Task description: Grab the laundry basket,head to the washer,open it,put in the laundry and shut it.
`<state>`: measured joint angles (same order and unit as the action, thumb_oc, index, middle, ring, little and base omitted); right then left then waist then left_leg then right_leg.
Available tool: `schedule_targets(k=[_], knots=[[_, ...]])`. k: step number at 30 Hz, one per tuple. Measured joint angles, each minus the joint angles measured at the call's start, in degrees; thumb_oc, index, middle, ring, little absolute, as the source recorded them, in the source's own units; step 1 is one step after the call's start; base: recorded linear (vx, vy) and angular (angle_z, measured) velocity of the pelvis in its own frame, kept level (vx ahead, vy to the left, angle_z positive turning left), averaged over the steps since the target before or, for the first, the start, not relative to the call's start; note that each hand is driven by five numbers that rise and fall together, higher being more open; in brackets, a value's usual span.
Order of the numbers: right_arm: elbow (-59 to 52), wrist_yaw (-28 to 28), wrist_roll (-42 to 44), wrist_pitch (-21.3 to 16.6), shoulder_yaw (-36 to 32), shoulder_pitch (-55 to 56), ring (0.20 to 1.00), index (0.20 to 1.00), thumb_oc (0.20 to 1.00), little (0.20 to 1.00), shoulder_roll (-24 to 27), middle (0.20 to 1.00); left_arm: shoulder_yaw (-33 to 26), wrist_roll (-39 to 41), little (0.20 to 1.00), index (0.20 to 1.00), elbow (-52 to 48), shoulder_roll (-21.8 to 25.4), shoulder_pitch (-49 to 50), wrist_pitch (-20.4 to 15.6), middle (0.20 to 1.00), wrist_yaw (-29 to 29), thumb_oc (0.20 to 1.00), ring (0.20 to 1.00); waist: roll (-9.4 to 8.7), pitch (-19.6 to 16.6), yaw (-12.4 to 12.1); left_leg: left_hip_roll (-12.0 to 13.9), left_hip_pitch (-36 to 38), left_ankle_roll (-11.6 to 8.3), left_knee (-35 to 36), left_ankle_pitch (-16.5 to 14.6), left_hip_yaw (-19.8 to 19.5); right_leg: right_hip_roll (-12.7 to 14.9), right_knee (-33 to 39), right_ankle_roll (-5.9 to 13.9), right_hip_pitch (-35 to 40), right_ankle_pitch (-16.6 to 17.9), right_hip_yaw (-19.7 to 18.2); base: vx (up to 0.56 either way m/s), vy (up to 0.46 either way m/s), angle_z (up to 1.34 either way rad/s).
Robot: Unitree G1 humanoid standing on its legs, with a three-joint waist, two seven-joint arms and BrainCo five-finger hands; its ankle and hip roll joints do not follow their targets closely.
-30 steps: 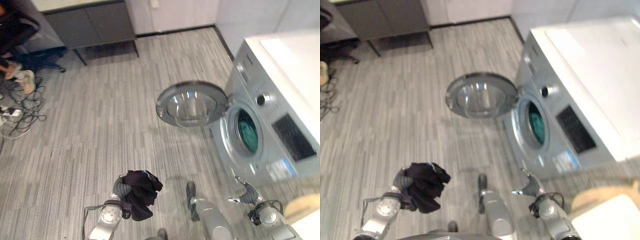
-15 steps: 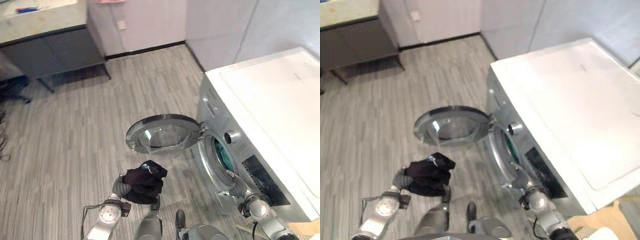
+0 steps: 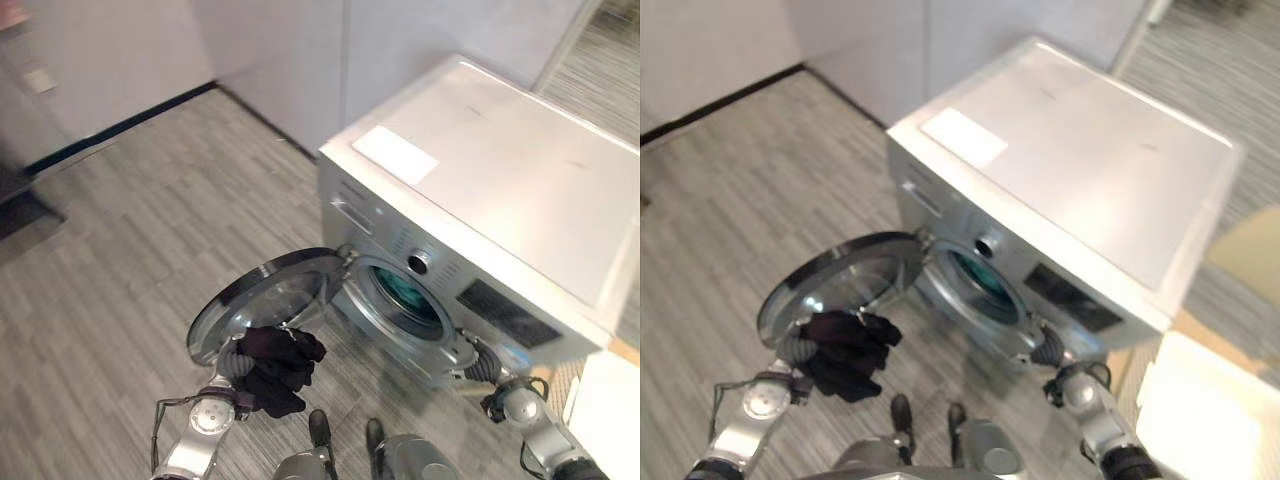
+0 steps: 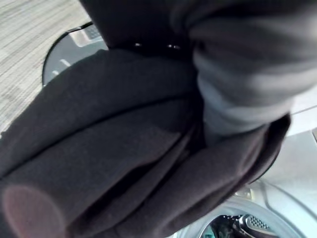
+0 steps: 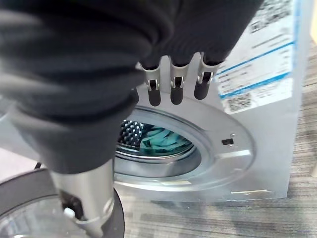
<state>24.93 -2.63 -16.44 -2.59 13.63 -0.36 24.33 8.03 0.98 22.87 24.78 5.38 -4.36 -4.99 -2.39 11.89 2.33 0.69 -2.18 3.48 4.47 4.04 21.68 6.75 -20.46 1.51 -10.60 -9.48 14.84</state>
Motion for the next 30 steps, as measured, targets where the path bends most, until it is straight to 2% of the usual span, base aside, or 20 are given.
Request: schedule_targets(k=[1, 3, 4, 5, 7, 8, 9, 10, 11, 12, 13, 14, 17, 19, 20, 21, 22, 24, 26, 30], knots=[[-0.25, 0.06, -0.02, -0.34, 0.41, 0.25, 1.000, 1.000, 1.000, 1.000, -0.42, 1.000, -0.54, 0.00, 0.200, 0.200, -0.21, 0.47, 0.73, 0.00, 0.200, -0.18, 0.200, 0.200, -0.10, -0.07, -2.28, 0.58, 0.88, -1.15, -0.61, -1.68, 2.90, 3.23, -0.66, 0.31, 0.28, 0.13, 6.42, 0.12, -0.027, -1.58], [-0.09, 0.01, -0.56, -0.10, 0.39, 1.07, 1.000, 1.000, 1.000, 1.000, -0.55, 1.000, -1.87, 0.01, 0.200, 0.200, -0.29, 0.46, 2.01, 0.01, 0.200, -0.30, 0.200, 0.200, -0.93, -0.17, -2.36, 0.90, 1.29, -2.21, -2.40, -3.47, 6.21, 7.12, -0.61, 1.03, 2.06, 0.16, 11.44, 0.08, -0.111, -1.17], [-0.07, -0.04, -0.57, -0.15, 0.27, 1.43, 1.000, 1.000, 1.000, 1.000, -0.54, 1.000, -1.92, 0.01, 0.200, 0.200, -0.23, 0.59, 2.16, 0.02, 0.200, -0.30, 0.200, 0.200, -1.25, -0.27, -2.38, 0.93, 1.13, -2.55, -2.83, -3.73, 6.70, 6.96, 0.11, 1.28, 2.22, 0.31, 11.09, 0.18, -0.217, -0.64], [0.38, -0.17, -0.58, -0.10, -0.51, 2.11, 1.000, 1.000, 1.000, 1.000, -0.52, 1.000, -1.85, 0.00, 0.200, 0.200, 0.28, 0.29, 1.49, 0.06, 0.200, -0.27, 0.200, 0.200, -1.22, -0.24, -0.93, 1.67, 0.21, -2.99, -3.85, -4.08, 6.33, 5.37, 2.87, 2.77, 2.69, 1.28, 9.51, 0.16, -0.162, -0.22], [0.99, -0.15, -0.54, 0.18, -0.95, 3.43, 1.000, 1.000, 1.000, 1.000, -0.59, 1.000, -1.72, 0.00, 0.200, 0.200, 0.28, 0.25, 1.82, 0.07, 0.200, 0.01, 0.200, 0.200, -1.26, -0.27, -0.40, 2.65, 0.13, -4.67, -4.86, -4.42, 6.40, 2.60, 3.81, 2.29, 2.58, 1.02, 4.83, 0.09, -0.134, -0.13], [1.02, -0.21, -0.53, 0.48, -1.69, 4.67, 1.000, 1.000, 1.000, 1.000, -0.50, 1.000, -1.74, 0.00, 0.200, 0.200, 0.19, 0.28, 2.65, 0.06, 0.200, 0.10, 0.200, 0.200, -1.21, -0.58, -0.66, 3.83, 0.06, -4.91, -6.09, -4.60, 6.56, 1.67, 4.11, 1.44, 2.78, 0.70, 3.56, 0.10, -0.195, -0.39], [1.53, -0.31, -0.47, 0.25, -1.97, 5.55, 1.000, 1.000, 1.000, 1.000, -0.14, 1.000, -1.63, 0.00, 0.200, 0.200, 0.31, -0.06, 2.86, 0.07, 0.200, 0.08, 0.200, 0.200, -1.01, -0.71, 0.17, 5.17, 0.06, -6.67, -6.89, -4.72, 7.42, 0.26, 2.59, 0.74, 2.23, 0.25, 4.01, 0.06, -0.220, -0.43], [2.07, -0.70, -0.44, 0.32, -1.95, 5.62, 1.000, 1.000, 1.000, 1.000, -0.54, 1.000, -1.68, 0.01, 0.200, 0.200, 0.27, 0.94, 2.97, 0.08, 0.200, 0.15, 0.200, 0.200, -1.98, -1.10, 0.37, 6.80, -2.11, -8.30, -12.64, -5.68, 6.75, -0.78, 3.60, -1.82, 1.73, -0.24, 1.72, -0.01, -0.055, -0.37], [2.85, -0.85, -0.43, 0.37, -1.95, 5.70, 1.000, 1.000, 1.000, 1.000, -0.48, 1.000, -1.64, 0.01, 0.200, 0.200, 0.29, 0.88, 3.20, 0.29, 0.200, 0.13, 0.200, 0.200, -2.15, -1.17, 0.11, 7.11, -2.42, -8.27, -14.65, -5.67, 5.06, -1.25, 3.59, -2.28, 1.73, -0.54, 1.08, -0.02, -0.013, -0.55], [3.63, -1.03, -0.43, 0.44, -1.95, 5.52, 1.000, 1.000, 1.000, 1.000, -0.49, 1.000, -1.35, 0.01, 0.200, 0.200, 0.37, 1.08, 3.19, 0.54, 0.200, 0.12, 0.200, 0.200, -2.90, -1.04, -1.25, 6.95, -3.77, -7.06, -18.82, -5.07, -0.40, -2.21, 3.73, -3.44, 1.46, -0.08, -1.57, 0.07, 0.028, -1.10], [4.13, -1.25, -0.42, 0.58, -2.11, 5.36, 1.000, 1.000, 1.000, 1.000, 0.23, 1.000, -0.99, 0.01, 0.200, 0.200, 0.82, 0.28, 3.33, 0.73, 0.200, 0.08, 0.200, 0.200, -3.87, -1.26, -2.54, 6.21, -6.13, -6.41, -22.03, -5.36, -8.39, -2.05, 4.73, -4.19, 1.87, 0.55, -4.00, 0.14, 0.050, -1.08], [4.12, -1.59, -0.40, 0.61, -2.63, 5.41, 1.000, 1.000, 1.000, 1.000, 0.79, 1.000, -0.73, 0.01, 0.200, 0.200, 0.88, -0.51, 3.35, 0.73, 0.200, 0.07, 0.200, 0.200, -3.32, -1.55, -2.47, 5.34, -6.34, -7.11, -20.73, -6.34, -11.70, -2.29, 6.16, -3.54, 2.47, 1.76, -4.74, 0.17, 0.068, -0.87], [6.14, -2.33, -0.39, 1.04, -3.85, 5.41, 1.000, 1.000, 1.000, 1.000, 1.83, 1.000, 0.60, 0.00, 0.200, 0.200, 1.43, -2.06, 1.19, 0.47, 0.200, 0.07, 0.200, 0.200, -2.86, -1.51, -2.05, 1.50, -7.39, -6.69, -15.52, -6.12, -16.17, -2.76, 11.88, -3.97, 6.93, 4.78, -5.79, 0.13, 0.070, -0.29], [6.64, -2.46, -0.38, 0.96, -3.92, 5.23, 1.000, 1.000, 1.000, 1.000, 1.75, 1.000, 0.57, 0.00, 0.200, 0.200, 2.47, -2.08, 0.46, 0.27, 0.200, -0.06, 0.200, 0.200, -2.76, -1.53, -2.08, 0.67, -8.41, -6.62, -14.02, -5.76, -17.54, -3.24, 14.21, -3.87, 9.27, 4.89, -6.06, 0.13, 0.105, -0.13], [7.71, -2.47, -0.36, 0.99, -3.92, 5.03, 1.000, 1.000, 1.000, 1.000, 1.46, 1.000, 0.61, 0.00, 0.200, 0.200, 4.28, -2.19, -0.61, 0.25, 0.200, -0.30, 0.200, 0.200, -2.96, -1.45, -2.21, 1.35, -10.03, -7.00, -13.27, -4.45, -17.44, -3.31, 15.46, -3.60, 10.89, 5.14, -5.81, 0.07, 0.077, -0.09], [7.68, -2.45, -0.34, 0.96, -4.07, 5.78, 1.000, 1.000, 1.000, 1.000, 1.39, 1.000, 0.61, 0.00, 0.200, 0.200, 4.86, -2.24, -0.72, 0.32, 0.200, -0.39, 0.200, 0.200, -2.79, -1.52, -2.08, 2.40, -10.33, -6.14, -13.04, -3.76, -16.34, -3.65, 15.99, -3.38, 11.23, 5.21, -5.57, 0.14, 0.150, -0.22], [7.56, -2.45, -0.34, 0.78, -4.08, 6.09, 1.000, 1.000, 1.000, 1.000, 1.76, 1.000, 0.64, -0.02, 0.200, 0.200, 4.83, -2.32, 0.35, 0.41, 0.200, -0.92, 0.200, 0.200, -1.17, -2.15, -2.28, 4.86, -10.57, -5.17, -12.48, -0.49, -16.09, -5.03, 16.26, -2.95, 11.82, 4.78, -5.96, 0.18, 0.217, -0.28], [7.75, -2.46, -0.34, 0.83, -4.24, 6.67, 1.000, 1.000, 1.000, 1.000, 2.11, 1.000, 0.64, -0.02, 0.200, 0.200, 5.23, -2.54, 1.53, 0.57, 0.200, -1.34, 0.200, 0.200, 1.01, -3.22, -2.14, 6.44, -8.23, -4.63, -10.22, 0.67, -15.94, -6.41, 16.83, -1.83, 13.03, 3.98, -6.82, 0.14, 0.193, -0.28], [8.43, -2.35, -0.34, 0.69, -3.41, 6.15, 1.000, 1.000, 1.000, 1.000, 0.86, 1.000, 0.00, 0.03, 0.200, 0.200, 6.21, -2.06, 1.31, 0.71, 0.200, -2.04, 0.200, 0.200, -0.92, -3.11, -1.13, 3.41, -4.90, -4.10, -6.27, 1.45, -14.02, -2.93, 12.15, 1.10, 11.38, 2.37, -8.51, 0.00, 0.109, -0.24], [9.22, -2.39, -0.32, 0.53, -1.62, 2.82, 1.000, 1.000, 1.000, 1.000, 0.46, 1.000, -0.38, 0.58, 0.200, 0.200, 7.16, -0.07, -1.61, 0.71, 0.200, -2.42, 0.200, 0.200, -3.20, -1.33, -1.35, 1.45, -4.75, -2.35, -7.11, 0.28, -10.97, -0.36, 7.58, 2.53, 7.65, 1.27, -10.49, -0.11, 0.040, -0.42]])
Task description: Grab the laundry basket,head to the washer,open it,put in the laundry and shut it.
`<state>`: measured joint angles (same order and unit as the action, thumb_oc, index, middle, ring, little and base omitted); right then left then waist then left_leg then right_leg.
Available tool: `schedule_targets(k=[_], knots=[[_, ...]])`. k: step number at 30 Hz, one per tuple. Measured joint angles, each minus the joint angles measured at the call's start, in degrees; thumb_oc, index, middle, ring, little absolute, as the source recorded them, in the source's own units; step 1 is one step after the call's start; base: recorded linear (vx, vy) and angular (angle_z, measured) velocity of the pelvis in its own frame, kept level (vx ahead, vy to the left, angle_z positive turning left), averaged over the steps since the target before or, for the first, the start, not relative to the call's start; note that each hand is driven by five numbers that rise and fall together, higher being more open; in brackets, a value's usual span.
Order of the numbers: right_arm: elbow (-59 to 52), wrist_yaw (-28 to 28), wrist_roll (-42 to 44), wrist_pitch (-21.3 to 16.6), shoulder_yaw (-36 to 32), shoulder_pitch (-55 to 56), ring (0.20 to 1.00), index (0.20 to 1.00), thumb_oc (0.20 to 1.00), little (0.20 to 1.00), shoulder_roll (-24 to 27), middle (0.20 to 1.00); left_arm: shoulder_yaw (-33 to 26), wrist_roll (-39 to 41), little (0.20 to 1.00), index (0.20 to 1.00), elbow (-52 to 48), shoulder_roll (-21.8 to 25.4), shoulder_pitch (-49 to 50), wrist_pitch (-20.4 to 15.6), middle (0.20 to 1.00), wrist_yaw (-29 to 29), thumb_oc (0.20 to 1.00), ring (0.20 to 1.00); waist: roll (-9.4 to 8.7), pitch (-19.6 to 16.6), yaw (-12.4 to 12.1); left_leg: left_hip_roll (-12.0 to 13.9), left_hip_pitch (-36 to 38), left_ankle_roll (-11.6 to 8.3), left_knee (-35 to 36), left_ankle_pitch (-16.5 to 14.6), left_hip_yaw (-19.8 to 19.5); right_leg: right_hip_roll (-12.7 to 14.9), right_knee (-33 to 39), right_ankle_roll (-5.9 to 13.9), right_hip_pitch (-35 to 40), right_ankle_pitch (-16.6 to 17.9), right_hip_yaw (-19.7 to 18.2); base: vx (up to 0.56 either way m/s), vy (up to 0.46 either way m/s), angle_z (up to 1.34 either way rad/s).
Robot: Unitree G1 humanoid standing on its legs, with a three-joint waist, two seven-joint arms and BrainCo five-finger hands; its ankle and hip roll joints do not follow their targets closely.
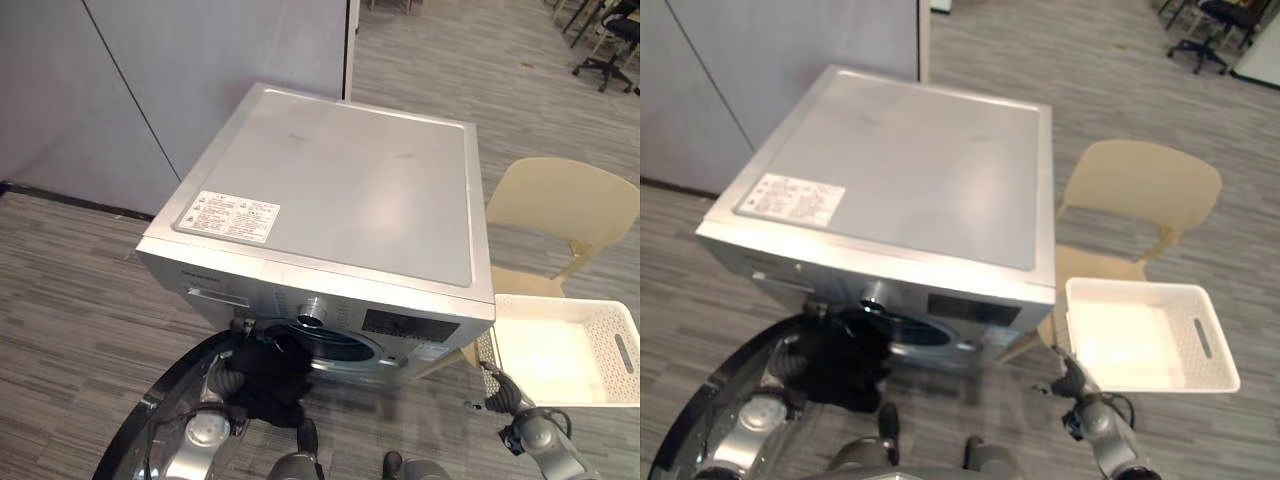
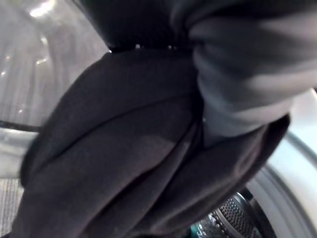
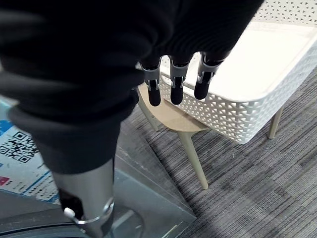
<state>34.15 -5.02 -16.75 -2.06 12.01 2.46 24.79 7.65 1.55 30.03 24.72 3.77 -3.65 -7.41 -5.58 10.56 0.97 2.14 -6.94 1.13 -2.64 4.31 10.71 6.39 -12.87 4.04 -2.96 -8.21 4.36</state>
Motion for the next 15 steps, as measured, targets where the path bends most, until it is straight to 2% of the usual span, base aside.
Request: schedule_targets(k=[2, 3, 6, 7, 8, 13, 14, 15], knots=[[-0.34, -0.06, 0.80, -0.06, 0.11, -1.91, 1.000, 1.000, 1.000, 1.000, -0.28, 1.000, -0.34, 0.35, 0.200, 0.200, 0.43, 1.42, -1.85, 0.07, 0.200, -0.08, 0.200, 0.200, -0.37, 2.19, -0.14, -0.11, -1.02, 0.49, -1.01, -0.43, 1.06, 0.38, -2.53, 0.06, -2.23, -0.64, 0.03, -0.20, 0.015, -0.24], [-0.63, -0.17, 1.16, -0.08, 0.10, -3.03, 1.000, 1.000, 1.000, 1.000, -0.20, 1.000, -0.15, 0.64, 0.200, 0.200, 0.17, 1.88, -3.39, -0.05, 0.200, -0.18, 0.200, 0.200, -1.28, 2.94, -0.05, -0.08, -3.49, 0.65, -3.18, -0.53, 1.12, 0.65, -5.22, 0.06, -4.99, -1.30, 0.00, -0.18, 0.007, -0.07], [-0.51, -0.35, 1.27, 0.29, 0.10, -5.21, 1.000, 1.000, 1.000, 1.000, -0.23, 1.000, 0.29, 1.21, 0.200, 0.200, 0.11, 1.75, -6.02, -0.12, 0.200, -0.39, 0.200, 0.200, -0.69, 5.46, 0.05, 0.45, -7.64, 0.46, -6.48, -1.49, 1.18, 0.57, -8.12, 0.24, -8.99, -3.30, -0.17, -0.22, 0.004, -0.03], [-0.71, -1.19, 1.77, 0.38, 0.13, -6.23, 1.000, 1.000, 1.000, 1.000, -0.04, 1.000, 1.36, 2.68, 0.200, 0.200, 0.05, 1.45, -6.93, -0.30, 0.200, -1.20, 0.200, 0.200, -0.13, 6.41, 0.16, 1.15, -11.38, 0.24, -10.59, -3.05, 1.10, 0.56, -12.85, -0.78, -13.08, -4.49, -0.29, -0.08, -0.002, -0.09], [-0.71, -1.65, 2.05, 0.50, 0.12, -7.14, 1.000, 1.000, 1.000, 1.000, -0.01, 1.000, 1.39, 2.85, 0.200, 0.200, 0.04, 1.03, -7.55, -0.30, 0.200, -1.48, 0.200, 0.200, 0.04, 6.93, 0.25, 1.27, -13.98, -0.74, -13.57, -4.84, 1.06, 0.63, -15.87, -0.86, -15.65, -6.65, -0.81, -0.15, -0.012, -0.07], [-3.99, -3.78, 3.48, 0.72, -0.26, -8.66, 1.000, 1.000, 1.000, 1.000, 0.27, 1.000, 1.59, 5.07, 0.200, 0.200, -3.11, -0.39, -10.02, -0.26, 0.200, -3.47, 0.200, 0.200, 0.52, 9.99, 0.52, 4.20, -29.33, -1.23, -28.70, -8.74, -0.23, -0.33, -32.29, -3.27, -31.33, -10.82, -1.48, -0.21, -0.064, -0.02], [-4.31, -4.85, 4.44, 0.86, -0.34, -8.79, 1.000, 1.000, 1.000, 1.000, 0.38, 1.000, 1.43, 5.08, 0.200, 0.200, -4.16, -0.53, -11.70, -0.53, 0.200, -4.28, 0.200, 0.200, 0.36, 10.94, 0.54, 4.85, -33.85, -1.24, -32.79, -9.45, -1.00, -0.22, -36.75, -4.20, -35.54, -12.84, -1.30, -0.17, -0.097, 0.14], [-4.30, -4.89, 4.46, 1.19, -0.35, -9.25, 1.000, 1.000, 1.000, 1.000, 0.37, 1.000, 1.44, 5.09, 0.200, 0.200, -4.15, -0.74, -12.82, -0.46, 0.200, -4.34, 0.200, 0.200, 0.37, 11.64, 0.53, 5.15, -35.49, -1.25, -34.03, -9.44, -1.63, -0.23, -38.26, -4.66, -37.16, -13.12, -0.97, -0.19, -0.127, 0.17]])
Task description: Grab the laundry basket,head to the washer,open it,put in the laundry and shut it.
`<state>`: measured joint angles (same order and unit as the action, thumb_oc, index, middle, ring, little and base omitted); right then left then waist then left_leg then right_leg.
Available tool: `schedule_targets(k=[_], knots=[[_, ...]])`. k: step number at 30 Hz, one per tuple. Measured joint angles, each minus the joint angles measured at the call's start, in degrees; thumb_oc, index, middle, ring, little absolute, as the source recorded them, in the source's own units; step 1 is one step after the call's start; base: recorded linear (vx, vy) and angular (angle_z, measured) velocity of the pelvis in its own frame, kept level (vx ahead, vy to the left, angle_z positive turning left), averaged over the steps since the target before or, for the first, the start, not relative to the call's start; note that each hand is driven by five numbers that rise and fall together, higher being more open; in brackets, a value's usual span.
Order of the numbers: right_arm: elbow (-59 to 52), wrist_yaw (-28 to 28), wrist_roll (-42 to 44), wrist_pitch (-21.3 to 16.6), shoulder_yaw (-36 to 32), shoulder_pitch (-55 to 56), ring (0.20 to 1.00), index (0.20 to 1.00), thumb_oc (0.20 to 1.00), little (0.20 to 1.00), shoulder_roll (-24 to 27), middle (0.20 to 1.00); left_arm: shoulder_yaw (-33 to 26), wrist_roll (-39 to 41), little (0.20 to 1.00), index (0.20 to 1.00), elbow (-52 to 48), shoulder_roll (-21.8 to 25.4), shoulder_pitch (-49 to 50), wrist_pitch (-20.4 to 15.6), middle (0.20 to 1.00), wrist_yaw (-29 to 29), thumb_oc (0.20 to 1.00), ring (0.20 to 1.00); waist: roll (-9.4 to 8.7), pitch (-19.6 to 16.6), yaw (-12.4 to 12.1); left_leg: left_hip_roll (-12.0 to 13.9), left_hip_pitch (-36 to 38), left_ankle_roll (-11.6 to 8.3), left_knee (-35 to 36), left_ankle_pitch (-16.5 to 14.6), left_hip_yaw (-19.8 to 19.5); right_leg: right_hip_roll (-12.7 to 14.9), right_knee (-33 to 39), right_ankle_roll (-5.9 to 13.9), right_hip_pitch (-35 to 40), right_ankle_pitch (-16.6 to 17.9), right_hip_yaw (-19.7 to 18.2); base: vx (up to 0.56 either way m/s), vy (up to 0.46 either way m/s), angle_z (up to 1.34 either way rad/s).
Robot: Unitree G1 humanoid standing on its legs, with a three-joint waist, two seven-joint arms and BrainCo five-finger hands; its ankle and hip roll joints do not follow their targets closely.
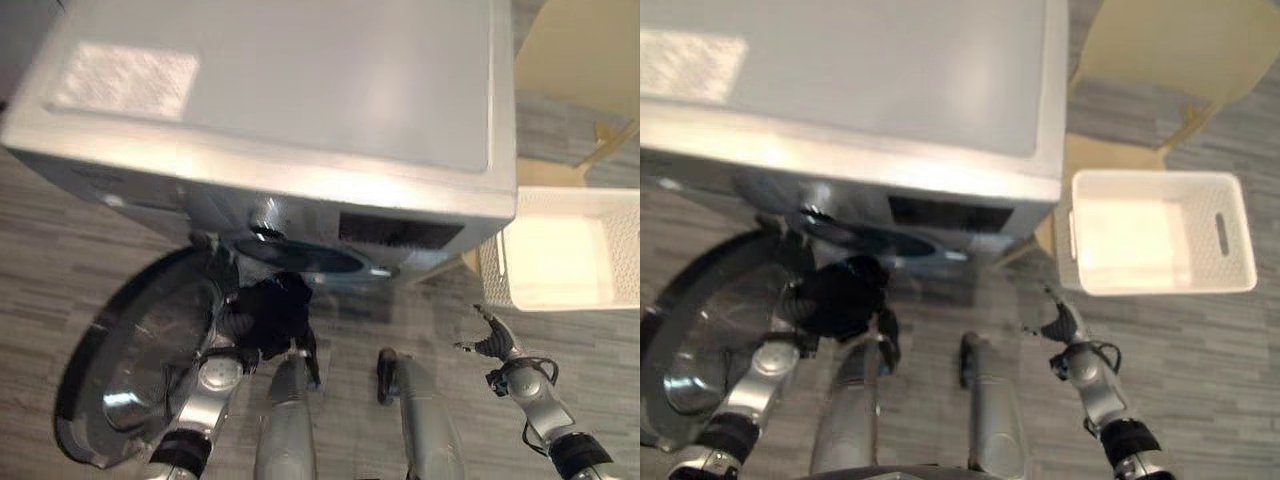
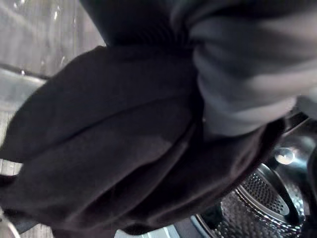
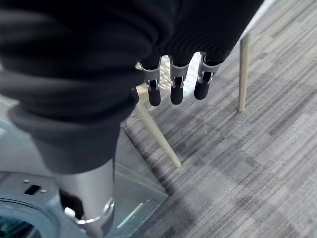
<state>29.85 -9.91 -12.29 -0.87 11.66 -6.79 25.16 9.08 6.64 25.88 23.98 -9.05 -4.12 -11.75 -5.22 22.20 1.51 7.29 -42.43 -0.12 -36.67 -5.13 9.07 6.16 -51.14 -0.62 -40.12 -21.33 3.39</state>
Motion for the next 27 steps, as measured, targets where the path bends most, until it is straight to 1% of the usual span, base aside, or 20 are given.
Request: schedule_targets(k=[1, 2, 3, 4, 5, 6, 7, 8, 9, 10, 12, 13, 15, 16, 18, 20, 21, 24, 26, 27], knots=[[-0.51, -0.50, 0.34, 0.12, 0.00, 0.02, 1.000, 1.000, 1.000, 1.000, -0.18, 1.000, -0.10, 0.17, 0.200, 0.200, -0.50, -0.53, -0.45, -0.20, 0.200, -0.93, 0.200, 0.200, 0.08, -0.14, 0.13, 0.34, -3.09, -0.30, -3.06, 0.01, -0.87, -0.34, -2.93, -0.07, -2.75, 0.13, 0.49, -0.07, -0.060, 0.18], [-0.97, -1.73, 1.32, 0.07, 0.00, -0.21, 1.000, 1.000, 1.000, 1.000, -0.07, 1.000, -0.15, 1.60, 0.200, 0.200, -0.81, -1.69, -1.55, -0.45, 0.200, -2.29, 0.200, 0.200, 0.32, -0.02, 0.20, 0.74, -6.62, -1.07, -6.51, -1.13, -2.34, -0.38, -6.82, -1.24, -5.41, -2.00, 1.61, -0.14, -0.098, 0.23], [-1.24, -2.40, 1.62, 0.07, -0.03, -0.01, 1.000, 1.000, 1.000, 1.000, 0.02, 1.000, -0.01, 2.42, 0.200, 0.200, -0.91, -2.28, -2.83, -0.49, 0.200, -3.16, 0.200, 0.200, 0.48, -0.29, 0.10, 0.86, -8.96, -1.20, -7.95, -1.36, -3.02, -0.17, -8.51, -1.60, -7.59, -3.19, 1.72, -0.09, -0.059, 0.31], [-1.40, -2.58, 1.94, 0.15, -0.02, -1.01, 1.000, 1.000, 1.000, 1.000, -0.28, 1.000, 0.25, 3.41, 0.200, 0.200, -0.82, -2.55, -4.93, -0.52, 0.200, -3.92, 0.200, 0.200, 0.23, -0.35, 0.22, 0.81, -12.38, -1.60, -8.57, -1.61, -3.65, 0.10, -9.52, -1.92, -11.16, -3.09, 2.51, -0.09, -0.058, 0.24], [-1.95, -3.07, 2.29, 0.16, 0.04, -0.89, 1.000, 1.000, 1.000, 1.000, -0.26, 1.000, 0.61, 4.84, 0.200, 0.200, -0.83, -3.26, -6.06, -0.53, 0.200, -4.82, 0.200, 0.200, 0.17, -0.48, 0.37, 0.76, -14.56, -1.22, -10.60, -2.76, -4.15, 0.09, -10.25, -2.41, -13.12, -2.81, 2.71, -0.11, -0.064, 0.13], [-2.03, -3.64, 2.34, 0.09, 0.08, -1.53, 1.000, 1.000, 1.000, 1.000, -0.49, 1.000, 0.70, 6.74, 0.200, 0.200, -0.75, -3.53, -7.08, -0.56, 0.200, -5.83, 0.200, 0.200, 0.32, -0.45, 0.10, 0.37, -16.08, -1.00, -13.40, -3.94, -5.44, 0.12, -12.18, -2.93, -15.22, -3.13, 3.26, -0.07, -0.044, 0.02], [-2.31, -4.27, 2.64, 0.20, 0.32, -2.39, 1.000, 1.000, 1.000, 1.000, -0.92, 1.000, 1.11, 9.06, 0.200, 0.200, -0.68, -4.75, -8.16, -0.57, 0.200, -6.97, 0.200, 0.200, 0.16, -0.67, 0.41, 0.72, -18.60, -1.28, -14.69, -3.69, -6.36, -0.23, -14.12, -3.07, -17.51, -3.20, 3.41, -0.14, -0.072, 0.02], [-2.35, -4.51, 2.98, 0.15, 0.50, -2.34, 1.000, 1.000, 1.000, 1.000, -0.94, 1.000, 1.23, 10.42, 0.200, 0.200, -0.72, -4.77, -9.14, -0.69, 0.200, -7.62, 0.200, 0.200, 0.21, -0.79, 0.38, 0.58, -19.83, -1.31, -15.48, -3.71, -6.44, -0.10, -14.81, -3.36, -18.60, -3.60, 3.78, -0.07, -0.035, 0.11], [-2.53, -5.08, 3.62, 0.40, 1.22, -3.45, 1.000, 1.000, 1.000, 1.000, -1.25, 1.000, 2.62, 13.16, 0.200, 0.200, -0.47, -5.64, -11.77, -0.88, 0.200, -8.73, 0.200, 0.200, -0.29, -1.73, 0.98, 0.92, -22.94, -1.27, -16.36, -3.72, -6.86, -0.02, -15.82, -3.43, -21.85, -3.48, 3.98, -0.10, -0.046, 0.15], [-2.55, -5.52, 3.78, 0.37, 2.63, -3.90, 1.000, 1.000, 1.000, 1.000, -0.74, 1.000, 2.98, 15.87, 0.200, 0.200, -0.32, -5.95, -14.05, -0.85, 0.200, -9.72, 0.200, 0.200, -0.22, -3.14, 1.15, 0.89, -25.98, -1.14, -17.44, -3.85, -6.82, 0.15, -16.95, -3.63, -24.69, -3.54, 4.32, -0.05, -0.026, 0.12], [-2.70, -6.08, 3.85, 0.43, 3.27, -6.04, 1.000, 1.000, 1.000, 1.000, -1.24, 1.000, 4.26, 19.22, 0.200, 0.200, 0.52, -6.49, -18.95, -0.98, 0.200, -11.22, 0.200, 0.200, -0.21, -3.24, 1.90, 1.21, -29.09, -1.01, -19.40, -3.57, -7.74, 0.08, -19.02, -3.69, -27.46, -3.36, 4.60, -0.03, -0.023, -0.01], [-3.29, -6.30, 3.85, 0.37, 5.20, -7.97, 1.000, 1.000, 1.000, 1.000, -1.21, 1.000, 5.71, 22.23, 0.200, 0.200, 1.96, -6.29, -24.87, -0.95, 0.200, -12.45, 0.200, 0.200, -0.21, -3.27, 2.79, 1.21, -31.54, -1.06, -21.18, -3.61, -8.08, 0.02, -20.66, -3.69, -29.79, -3.51, 4.50, 0.00, -0.018, -0.09], [-6.05, -6.20, 3.85, -0.32, 5.91, -8.47, 1.000, 1.000, 1.000, 1.000, -1.08, 1.000, 6.30, 23.68, 0.200, 0.200, 3.43, -5.18, -32.29, -1.15, 0.200, -13.54, 0.200, 0.200, -0.17, -3.44, 3.65, 1.49, -34.39, -1.12, -22.78, -3.69, -8.17, 0.01, -22.13, -3.78, -32.63, -3.84, 4.25, 0.02, -0.016, -0.11], [-7.92, -6.11, 3.86, -0.85, 6.75, -8.62, 1.000, 1.000, 1.000, 1.000, -0.70, 1.000, 6.36, 24.68, 0.200, 0.200, 4.84, -3.49, -38.18, -1.25, 0.200, -14.66, 0.200, 0.200, -0.17, -3.45, 4.81, 1.54, -36.13, -1.11, -23.83, -3.69, -8.03, 0.00, -23.10, -3.48, -34.35, -3.67, 3.87, 0.03, -0.020, -0.10], [-8.76, -5.90, 3.86, -1.70, 6.79, -8.44, 1.000, 1.000, 1.000, 1.000, -0.71, 1.000, 6.18, 24.77, 0.200, 0.200, 8.11, -1.49, -44.20, -1.61, 0.200, -15.74, 0.200, 0.200, -0.12, -3.47, 5.84, 1.54, -37.45, -0.91, -25.11, -3.76, -8.18, 0.07, -24.06, -3.51, -35.44, -3.69, 3.95, 0.04, -0.021, -0.06], [-9.49, -5.14, 3.88, -2.89, 6.77, -7.21, 1.000, 1.000, 1.000, 1.000, 0.07, 1.000, 7.43, 24.75, 0.200, 0.200, 10.13, 2.00, -50.33, -1.75, 0.200, -17.94, 0.200, 0.200, -0.02, -3.53, 7.21, 1.35, -39.01, -0.75, -26.99, -4.39, -8.23, 0.21, -25.80, -3.59, -36.84, -3.98, 3.65, 0.04, -0.006, 0.01], [-9.70, -4.74, 3.89, -3.38, 6.68, -6.72, 1.000, 1.000, 1.000, 1.000, 0.47, 1.000, 7.63, 24.71, 0.200, 0.200, 10.61, 3.64, -52.92, -2.29, 0.200, -18.43, 0.200, 0.200, 0.00, -3.54, 7.48, 1.32, -39.93, -0.75, -27.77, -4.67, -8.26, 0.41, -26.50, -3.75, -37.65, -4.28, 3.65, 0.00, 0.000, 0.00], [-9.70, -4.09, 4.01, -4.10, 6.70, -6.56, 1.000, 1.000, 1.000, 1.000, 0.80, 1.000, 7.92, 24.74, 0.200, 0.200, 11.81, 5.70, -57.36, -3.81, 0.200, -20.13, 0.200, 0.200, 0.08, -3.64, 7.56, 1.26, -41.60, -0.70, -28.29, -4.68, -8.28, 0.41, -26.95, -3.77, -39.39, -4.27, 3.52, 0.00, 0.000, 0.00], [-10.42, -3.77, 5.16, -4.86, 6.72, -6.64, 1.000, 1.000, 1.000, 1.000, 1.04, 1.000, 9.34, 25.49, 0.200, 0.200, 14.76, 8.00, -62.49, -4.50, 0.200, -21.11, 0.200, 0.200, 0.29, -3.99, 7.80, 1.22, -43.37, -0.64, -28.59, -4.67, -7.98, 0.56, -27.43, -3.72, -41.41, -4.22, 3.14, 0.02, 0.032, 0.00], [-11.32, -3.64, 5.72, -5.47, 6.74, -6.58, 1.000, 1.000, 1.000, 1.000, 1.56, 1.000, 11.16, 26.11, 0.200, 0.200, 16.25, 9.86, -64.79, -4.52, 0.200, -21.35, 0.200, 0.200, 0.50, -4.15, 7.91, 1.25, -44.22, -0.62, -28.82, -4.66, -7.97, 0.50, -27.57, -3.63, -42.32, -4.17, 2.98, 0.01, 0.033, -0.04]])
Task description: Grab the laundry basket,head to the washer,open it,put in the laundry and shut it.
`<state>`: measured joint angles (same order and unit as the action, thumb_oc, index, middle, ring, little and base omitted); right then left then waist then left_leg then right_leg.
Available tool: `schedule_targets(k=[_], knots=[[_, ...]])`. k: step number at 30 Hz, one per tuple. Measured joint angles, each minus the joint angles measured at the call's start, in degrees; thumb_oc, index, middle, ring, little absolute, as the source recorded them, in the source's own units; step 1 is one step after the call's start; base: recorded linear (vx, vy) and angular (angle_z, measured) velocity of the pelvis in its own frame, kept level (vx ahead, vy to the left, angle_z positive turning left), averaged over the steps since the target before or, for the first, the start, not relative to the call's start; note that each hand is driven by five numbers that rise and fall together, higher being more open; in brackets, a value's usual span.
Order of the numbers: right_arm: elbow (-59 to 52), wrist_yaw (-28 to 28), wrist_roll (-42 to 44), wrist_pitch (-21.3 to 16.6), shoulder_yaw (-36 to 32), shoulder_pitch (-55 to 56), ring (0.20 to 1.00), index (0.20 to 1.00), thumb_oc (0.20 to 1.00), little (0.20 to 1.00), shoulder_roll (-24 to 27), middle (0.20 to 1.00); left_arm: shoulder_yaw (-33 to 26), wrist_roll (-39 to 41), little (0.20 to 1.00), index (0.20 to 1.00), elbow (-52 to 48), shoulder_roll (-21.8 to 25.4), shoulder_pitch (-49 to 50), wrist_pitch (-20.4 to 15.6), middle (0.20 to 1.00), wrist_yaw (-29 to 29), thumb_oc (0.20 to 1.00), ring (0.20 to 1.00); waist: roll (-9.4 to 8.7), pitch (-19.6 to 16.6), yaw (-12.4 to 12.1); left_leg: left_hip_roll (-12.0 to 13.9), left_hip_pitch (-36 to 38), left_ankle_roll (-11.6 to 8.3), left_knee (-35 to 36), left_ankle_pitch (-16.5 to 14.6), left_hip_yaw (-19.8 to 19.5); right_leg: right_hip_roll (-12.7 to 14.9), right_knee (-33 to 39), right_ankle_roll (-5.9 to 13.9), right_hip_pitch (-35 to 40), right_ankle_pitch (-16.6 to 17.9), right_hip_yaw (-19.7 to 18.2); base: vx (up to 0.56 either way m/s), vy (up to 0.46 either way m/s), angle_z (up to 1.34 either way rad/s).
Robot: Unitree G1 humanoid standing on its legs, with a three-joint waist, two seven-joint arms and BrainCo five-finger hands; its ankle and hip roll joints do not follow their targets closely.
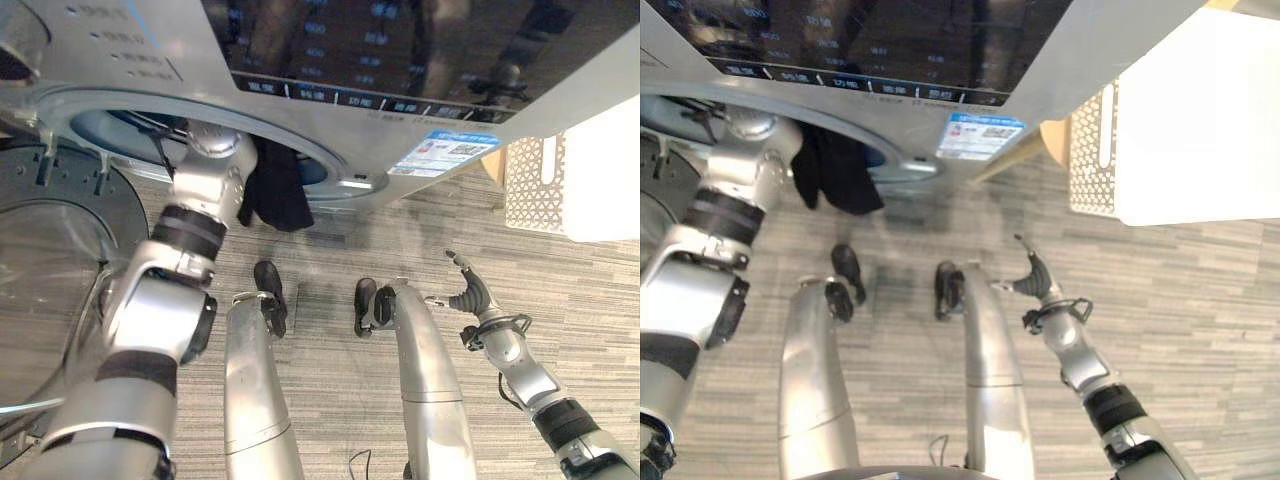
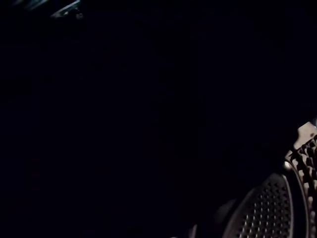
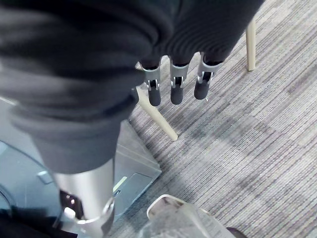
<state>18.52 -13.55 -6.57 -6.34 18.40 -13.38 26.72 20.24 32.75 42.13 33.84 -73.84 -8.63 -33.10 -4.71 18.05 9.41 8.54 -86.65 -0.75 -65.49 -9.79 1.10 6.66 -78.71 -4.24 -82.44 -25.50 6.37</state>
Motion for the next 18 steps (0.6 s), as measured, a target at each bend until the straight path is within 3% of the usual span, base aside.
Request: schedule_targets(k=[2, 6, 9, 10, 11, 12, 15, 17, 18], knots=[[-1.67, 0.14, 0.45, -1.11, -0.15, 0.08, 1.000, 1.000, 1.000, 1.000, 1.57, 1.000, 4.52, -1.01, 0.200, 0.200, 1.47, 4.82, -3.62, 0.09, 0.200, -0.12, 0.200, 0.200, 0.28, -0.16, 0.06, 0.12, -1.47, 0.08, -0.41, 0.02, 0.05, -0.14, -0.16, 0.13, -1.50, 0.12, -0.15, 0.01, 0.026, -0.07], [-5.54, 1.53, 1.01, -3.41, -3.10, 3.51, 1.000, 1.000, 1.000, 1.000, 5.01, 1.000, 16.88, -13.95, 0.200, 0.200, 1.34, 14.32, -10.18, 1.68, 0.200, -1.13, 0.200, 0.200, 0.33, -0.17, 0.06, 0.10, -2.93, 0.35, -1.09, -0.67, 0.71, 0.05, -0.68, 0.29, -3.19, 0.14, -0.88, 0.04, 0.029, -0.01], [-6.53, 2.44, 1.28, -5.10, -4.02, 5.98, 1.000, 1.000, 1.000, 1.000, 6.15, 1.000, 24.06, -22.06, 0.200, 0.200, 1.21, 16.67, -11.90, 1.81, 0.200, -2.69, 0.200, 0.200, 0.35, -0.15, 0.04, 0.02, -3.28, 0.83, -1.48, -0.95, 1.44, 0.38, -1.11, 0.34, -3.76, 0.11, -1.39, 0.05, 0.032, 0.00], [-6.69, 2.59, 2.24, -5.67, -3.97, 6.71, 1.000, 1.000, 1.000, 1.000, 6.61, 1.000, 28.55, -25.99, 0.200, 0.200, 1.21, 18.19, -13.10, 2.45, 0.200, -3.31, 0.200, 0.200, 0.36, -0.15, -0.04, 0.04, -3.40, 0.96, -1.67, -1.23, 1.65, 0.47, -1.29, 0.48, -3.93, -0.10, -1.61, 0.05, 0.043, -0.01], [-6.92, 2.67, 2.72, -7.07, -3.97, 8.14, 1.000, 1.000, 1.000, 1.000, 7.73, 1.000, 37.35, -33.22, 0.200, 0.200, 0.85, 21.08, -15.78, 3.09, 0.200, -4.28, 0.200, 0.200, 0.38, -0.13, -0.10, -0.02, -3.84, 1.09, -1.74, -1.32, 1.99, 0.57, -1.43, 0.52, -4.55, -0.11, -2.01, 0.04, 0.036, 0.00], [-6.79, 2.84, 3.05, -7.83, -3.86, 9.13, 1.000, 1.000, 1.000, 1.000, 8.61, 1.000, 42.73, -38.49, 0.200, 0.200, 0.75, 22.06, -17.54, 3.92, 0.200, -5.02, 0.200, 0.200, 0.38, -0.13, -0.44, -0.27, -4.30, 1.19, -1.74, -1.27, 2.03, 0.59, -1.54, 0.54, -5.03, -0.11, -2.12, 0.04, 0.029, 0.03], [-5.95, 3.07, 3.21, -8.74, -3.82, 10.54, 1.000, 1.000, 1.000, 1.000, 9.11, 1.000, 51.46, -50.26, 0.200, 0.200, 0.56, 22.80, -20.46, 5.65, 0.200, -5.76, 0.200, 0.200, 0.41, -0.11, -0.65, -0.61, -4.54, 1.34, -1.77, -1.25, 2.29, 1.10, -1.83, 0.77, -5.25, -0.27, -2.25, 0.04, 0.023, 0.06], [-4.76, 2.10, 3.22, -11.22, -1.92, 10.89, 1.000, 1.000, 1.000, 1.000, 9.47, 1.000, 53.21, -60.99, 0.200, 0.200, 2.28, 21.55, -19.84, 8.84, 0.200, -7.34, 0.200, 0.200, 0.41, -0.11, -0.83, -0.98, -4.30, 1.39, -1.85, -1.34, 2.39, 0.93, -1.87, 0.87, -5.17, -0.33, -2.64, 0.02, 0.012, 0.02], [-4.51, 1.83, 3.29, -11.82, -1.48, 10.91, 1.000, 1.000, 1.000, 1.000, 9.44, 1.000, 53.40, -63.54, 0.410, 0.410, 2.71, 21.46, -19.83, 9.31, 0.410, -7.34, 0.410, 0.410, 0.41, -0.11, -0.86, -0.98, -4.25, 1.42, -1.79, -1.34, 2.54, 0.90, -1.88, 0.87, -5.20, -0.33, -2.81, 0.00, 0.000, 0.00]])
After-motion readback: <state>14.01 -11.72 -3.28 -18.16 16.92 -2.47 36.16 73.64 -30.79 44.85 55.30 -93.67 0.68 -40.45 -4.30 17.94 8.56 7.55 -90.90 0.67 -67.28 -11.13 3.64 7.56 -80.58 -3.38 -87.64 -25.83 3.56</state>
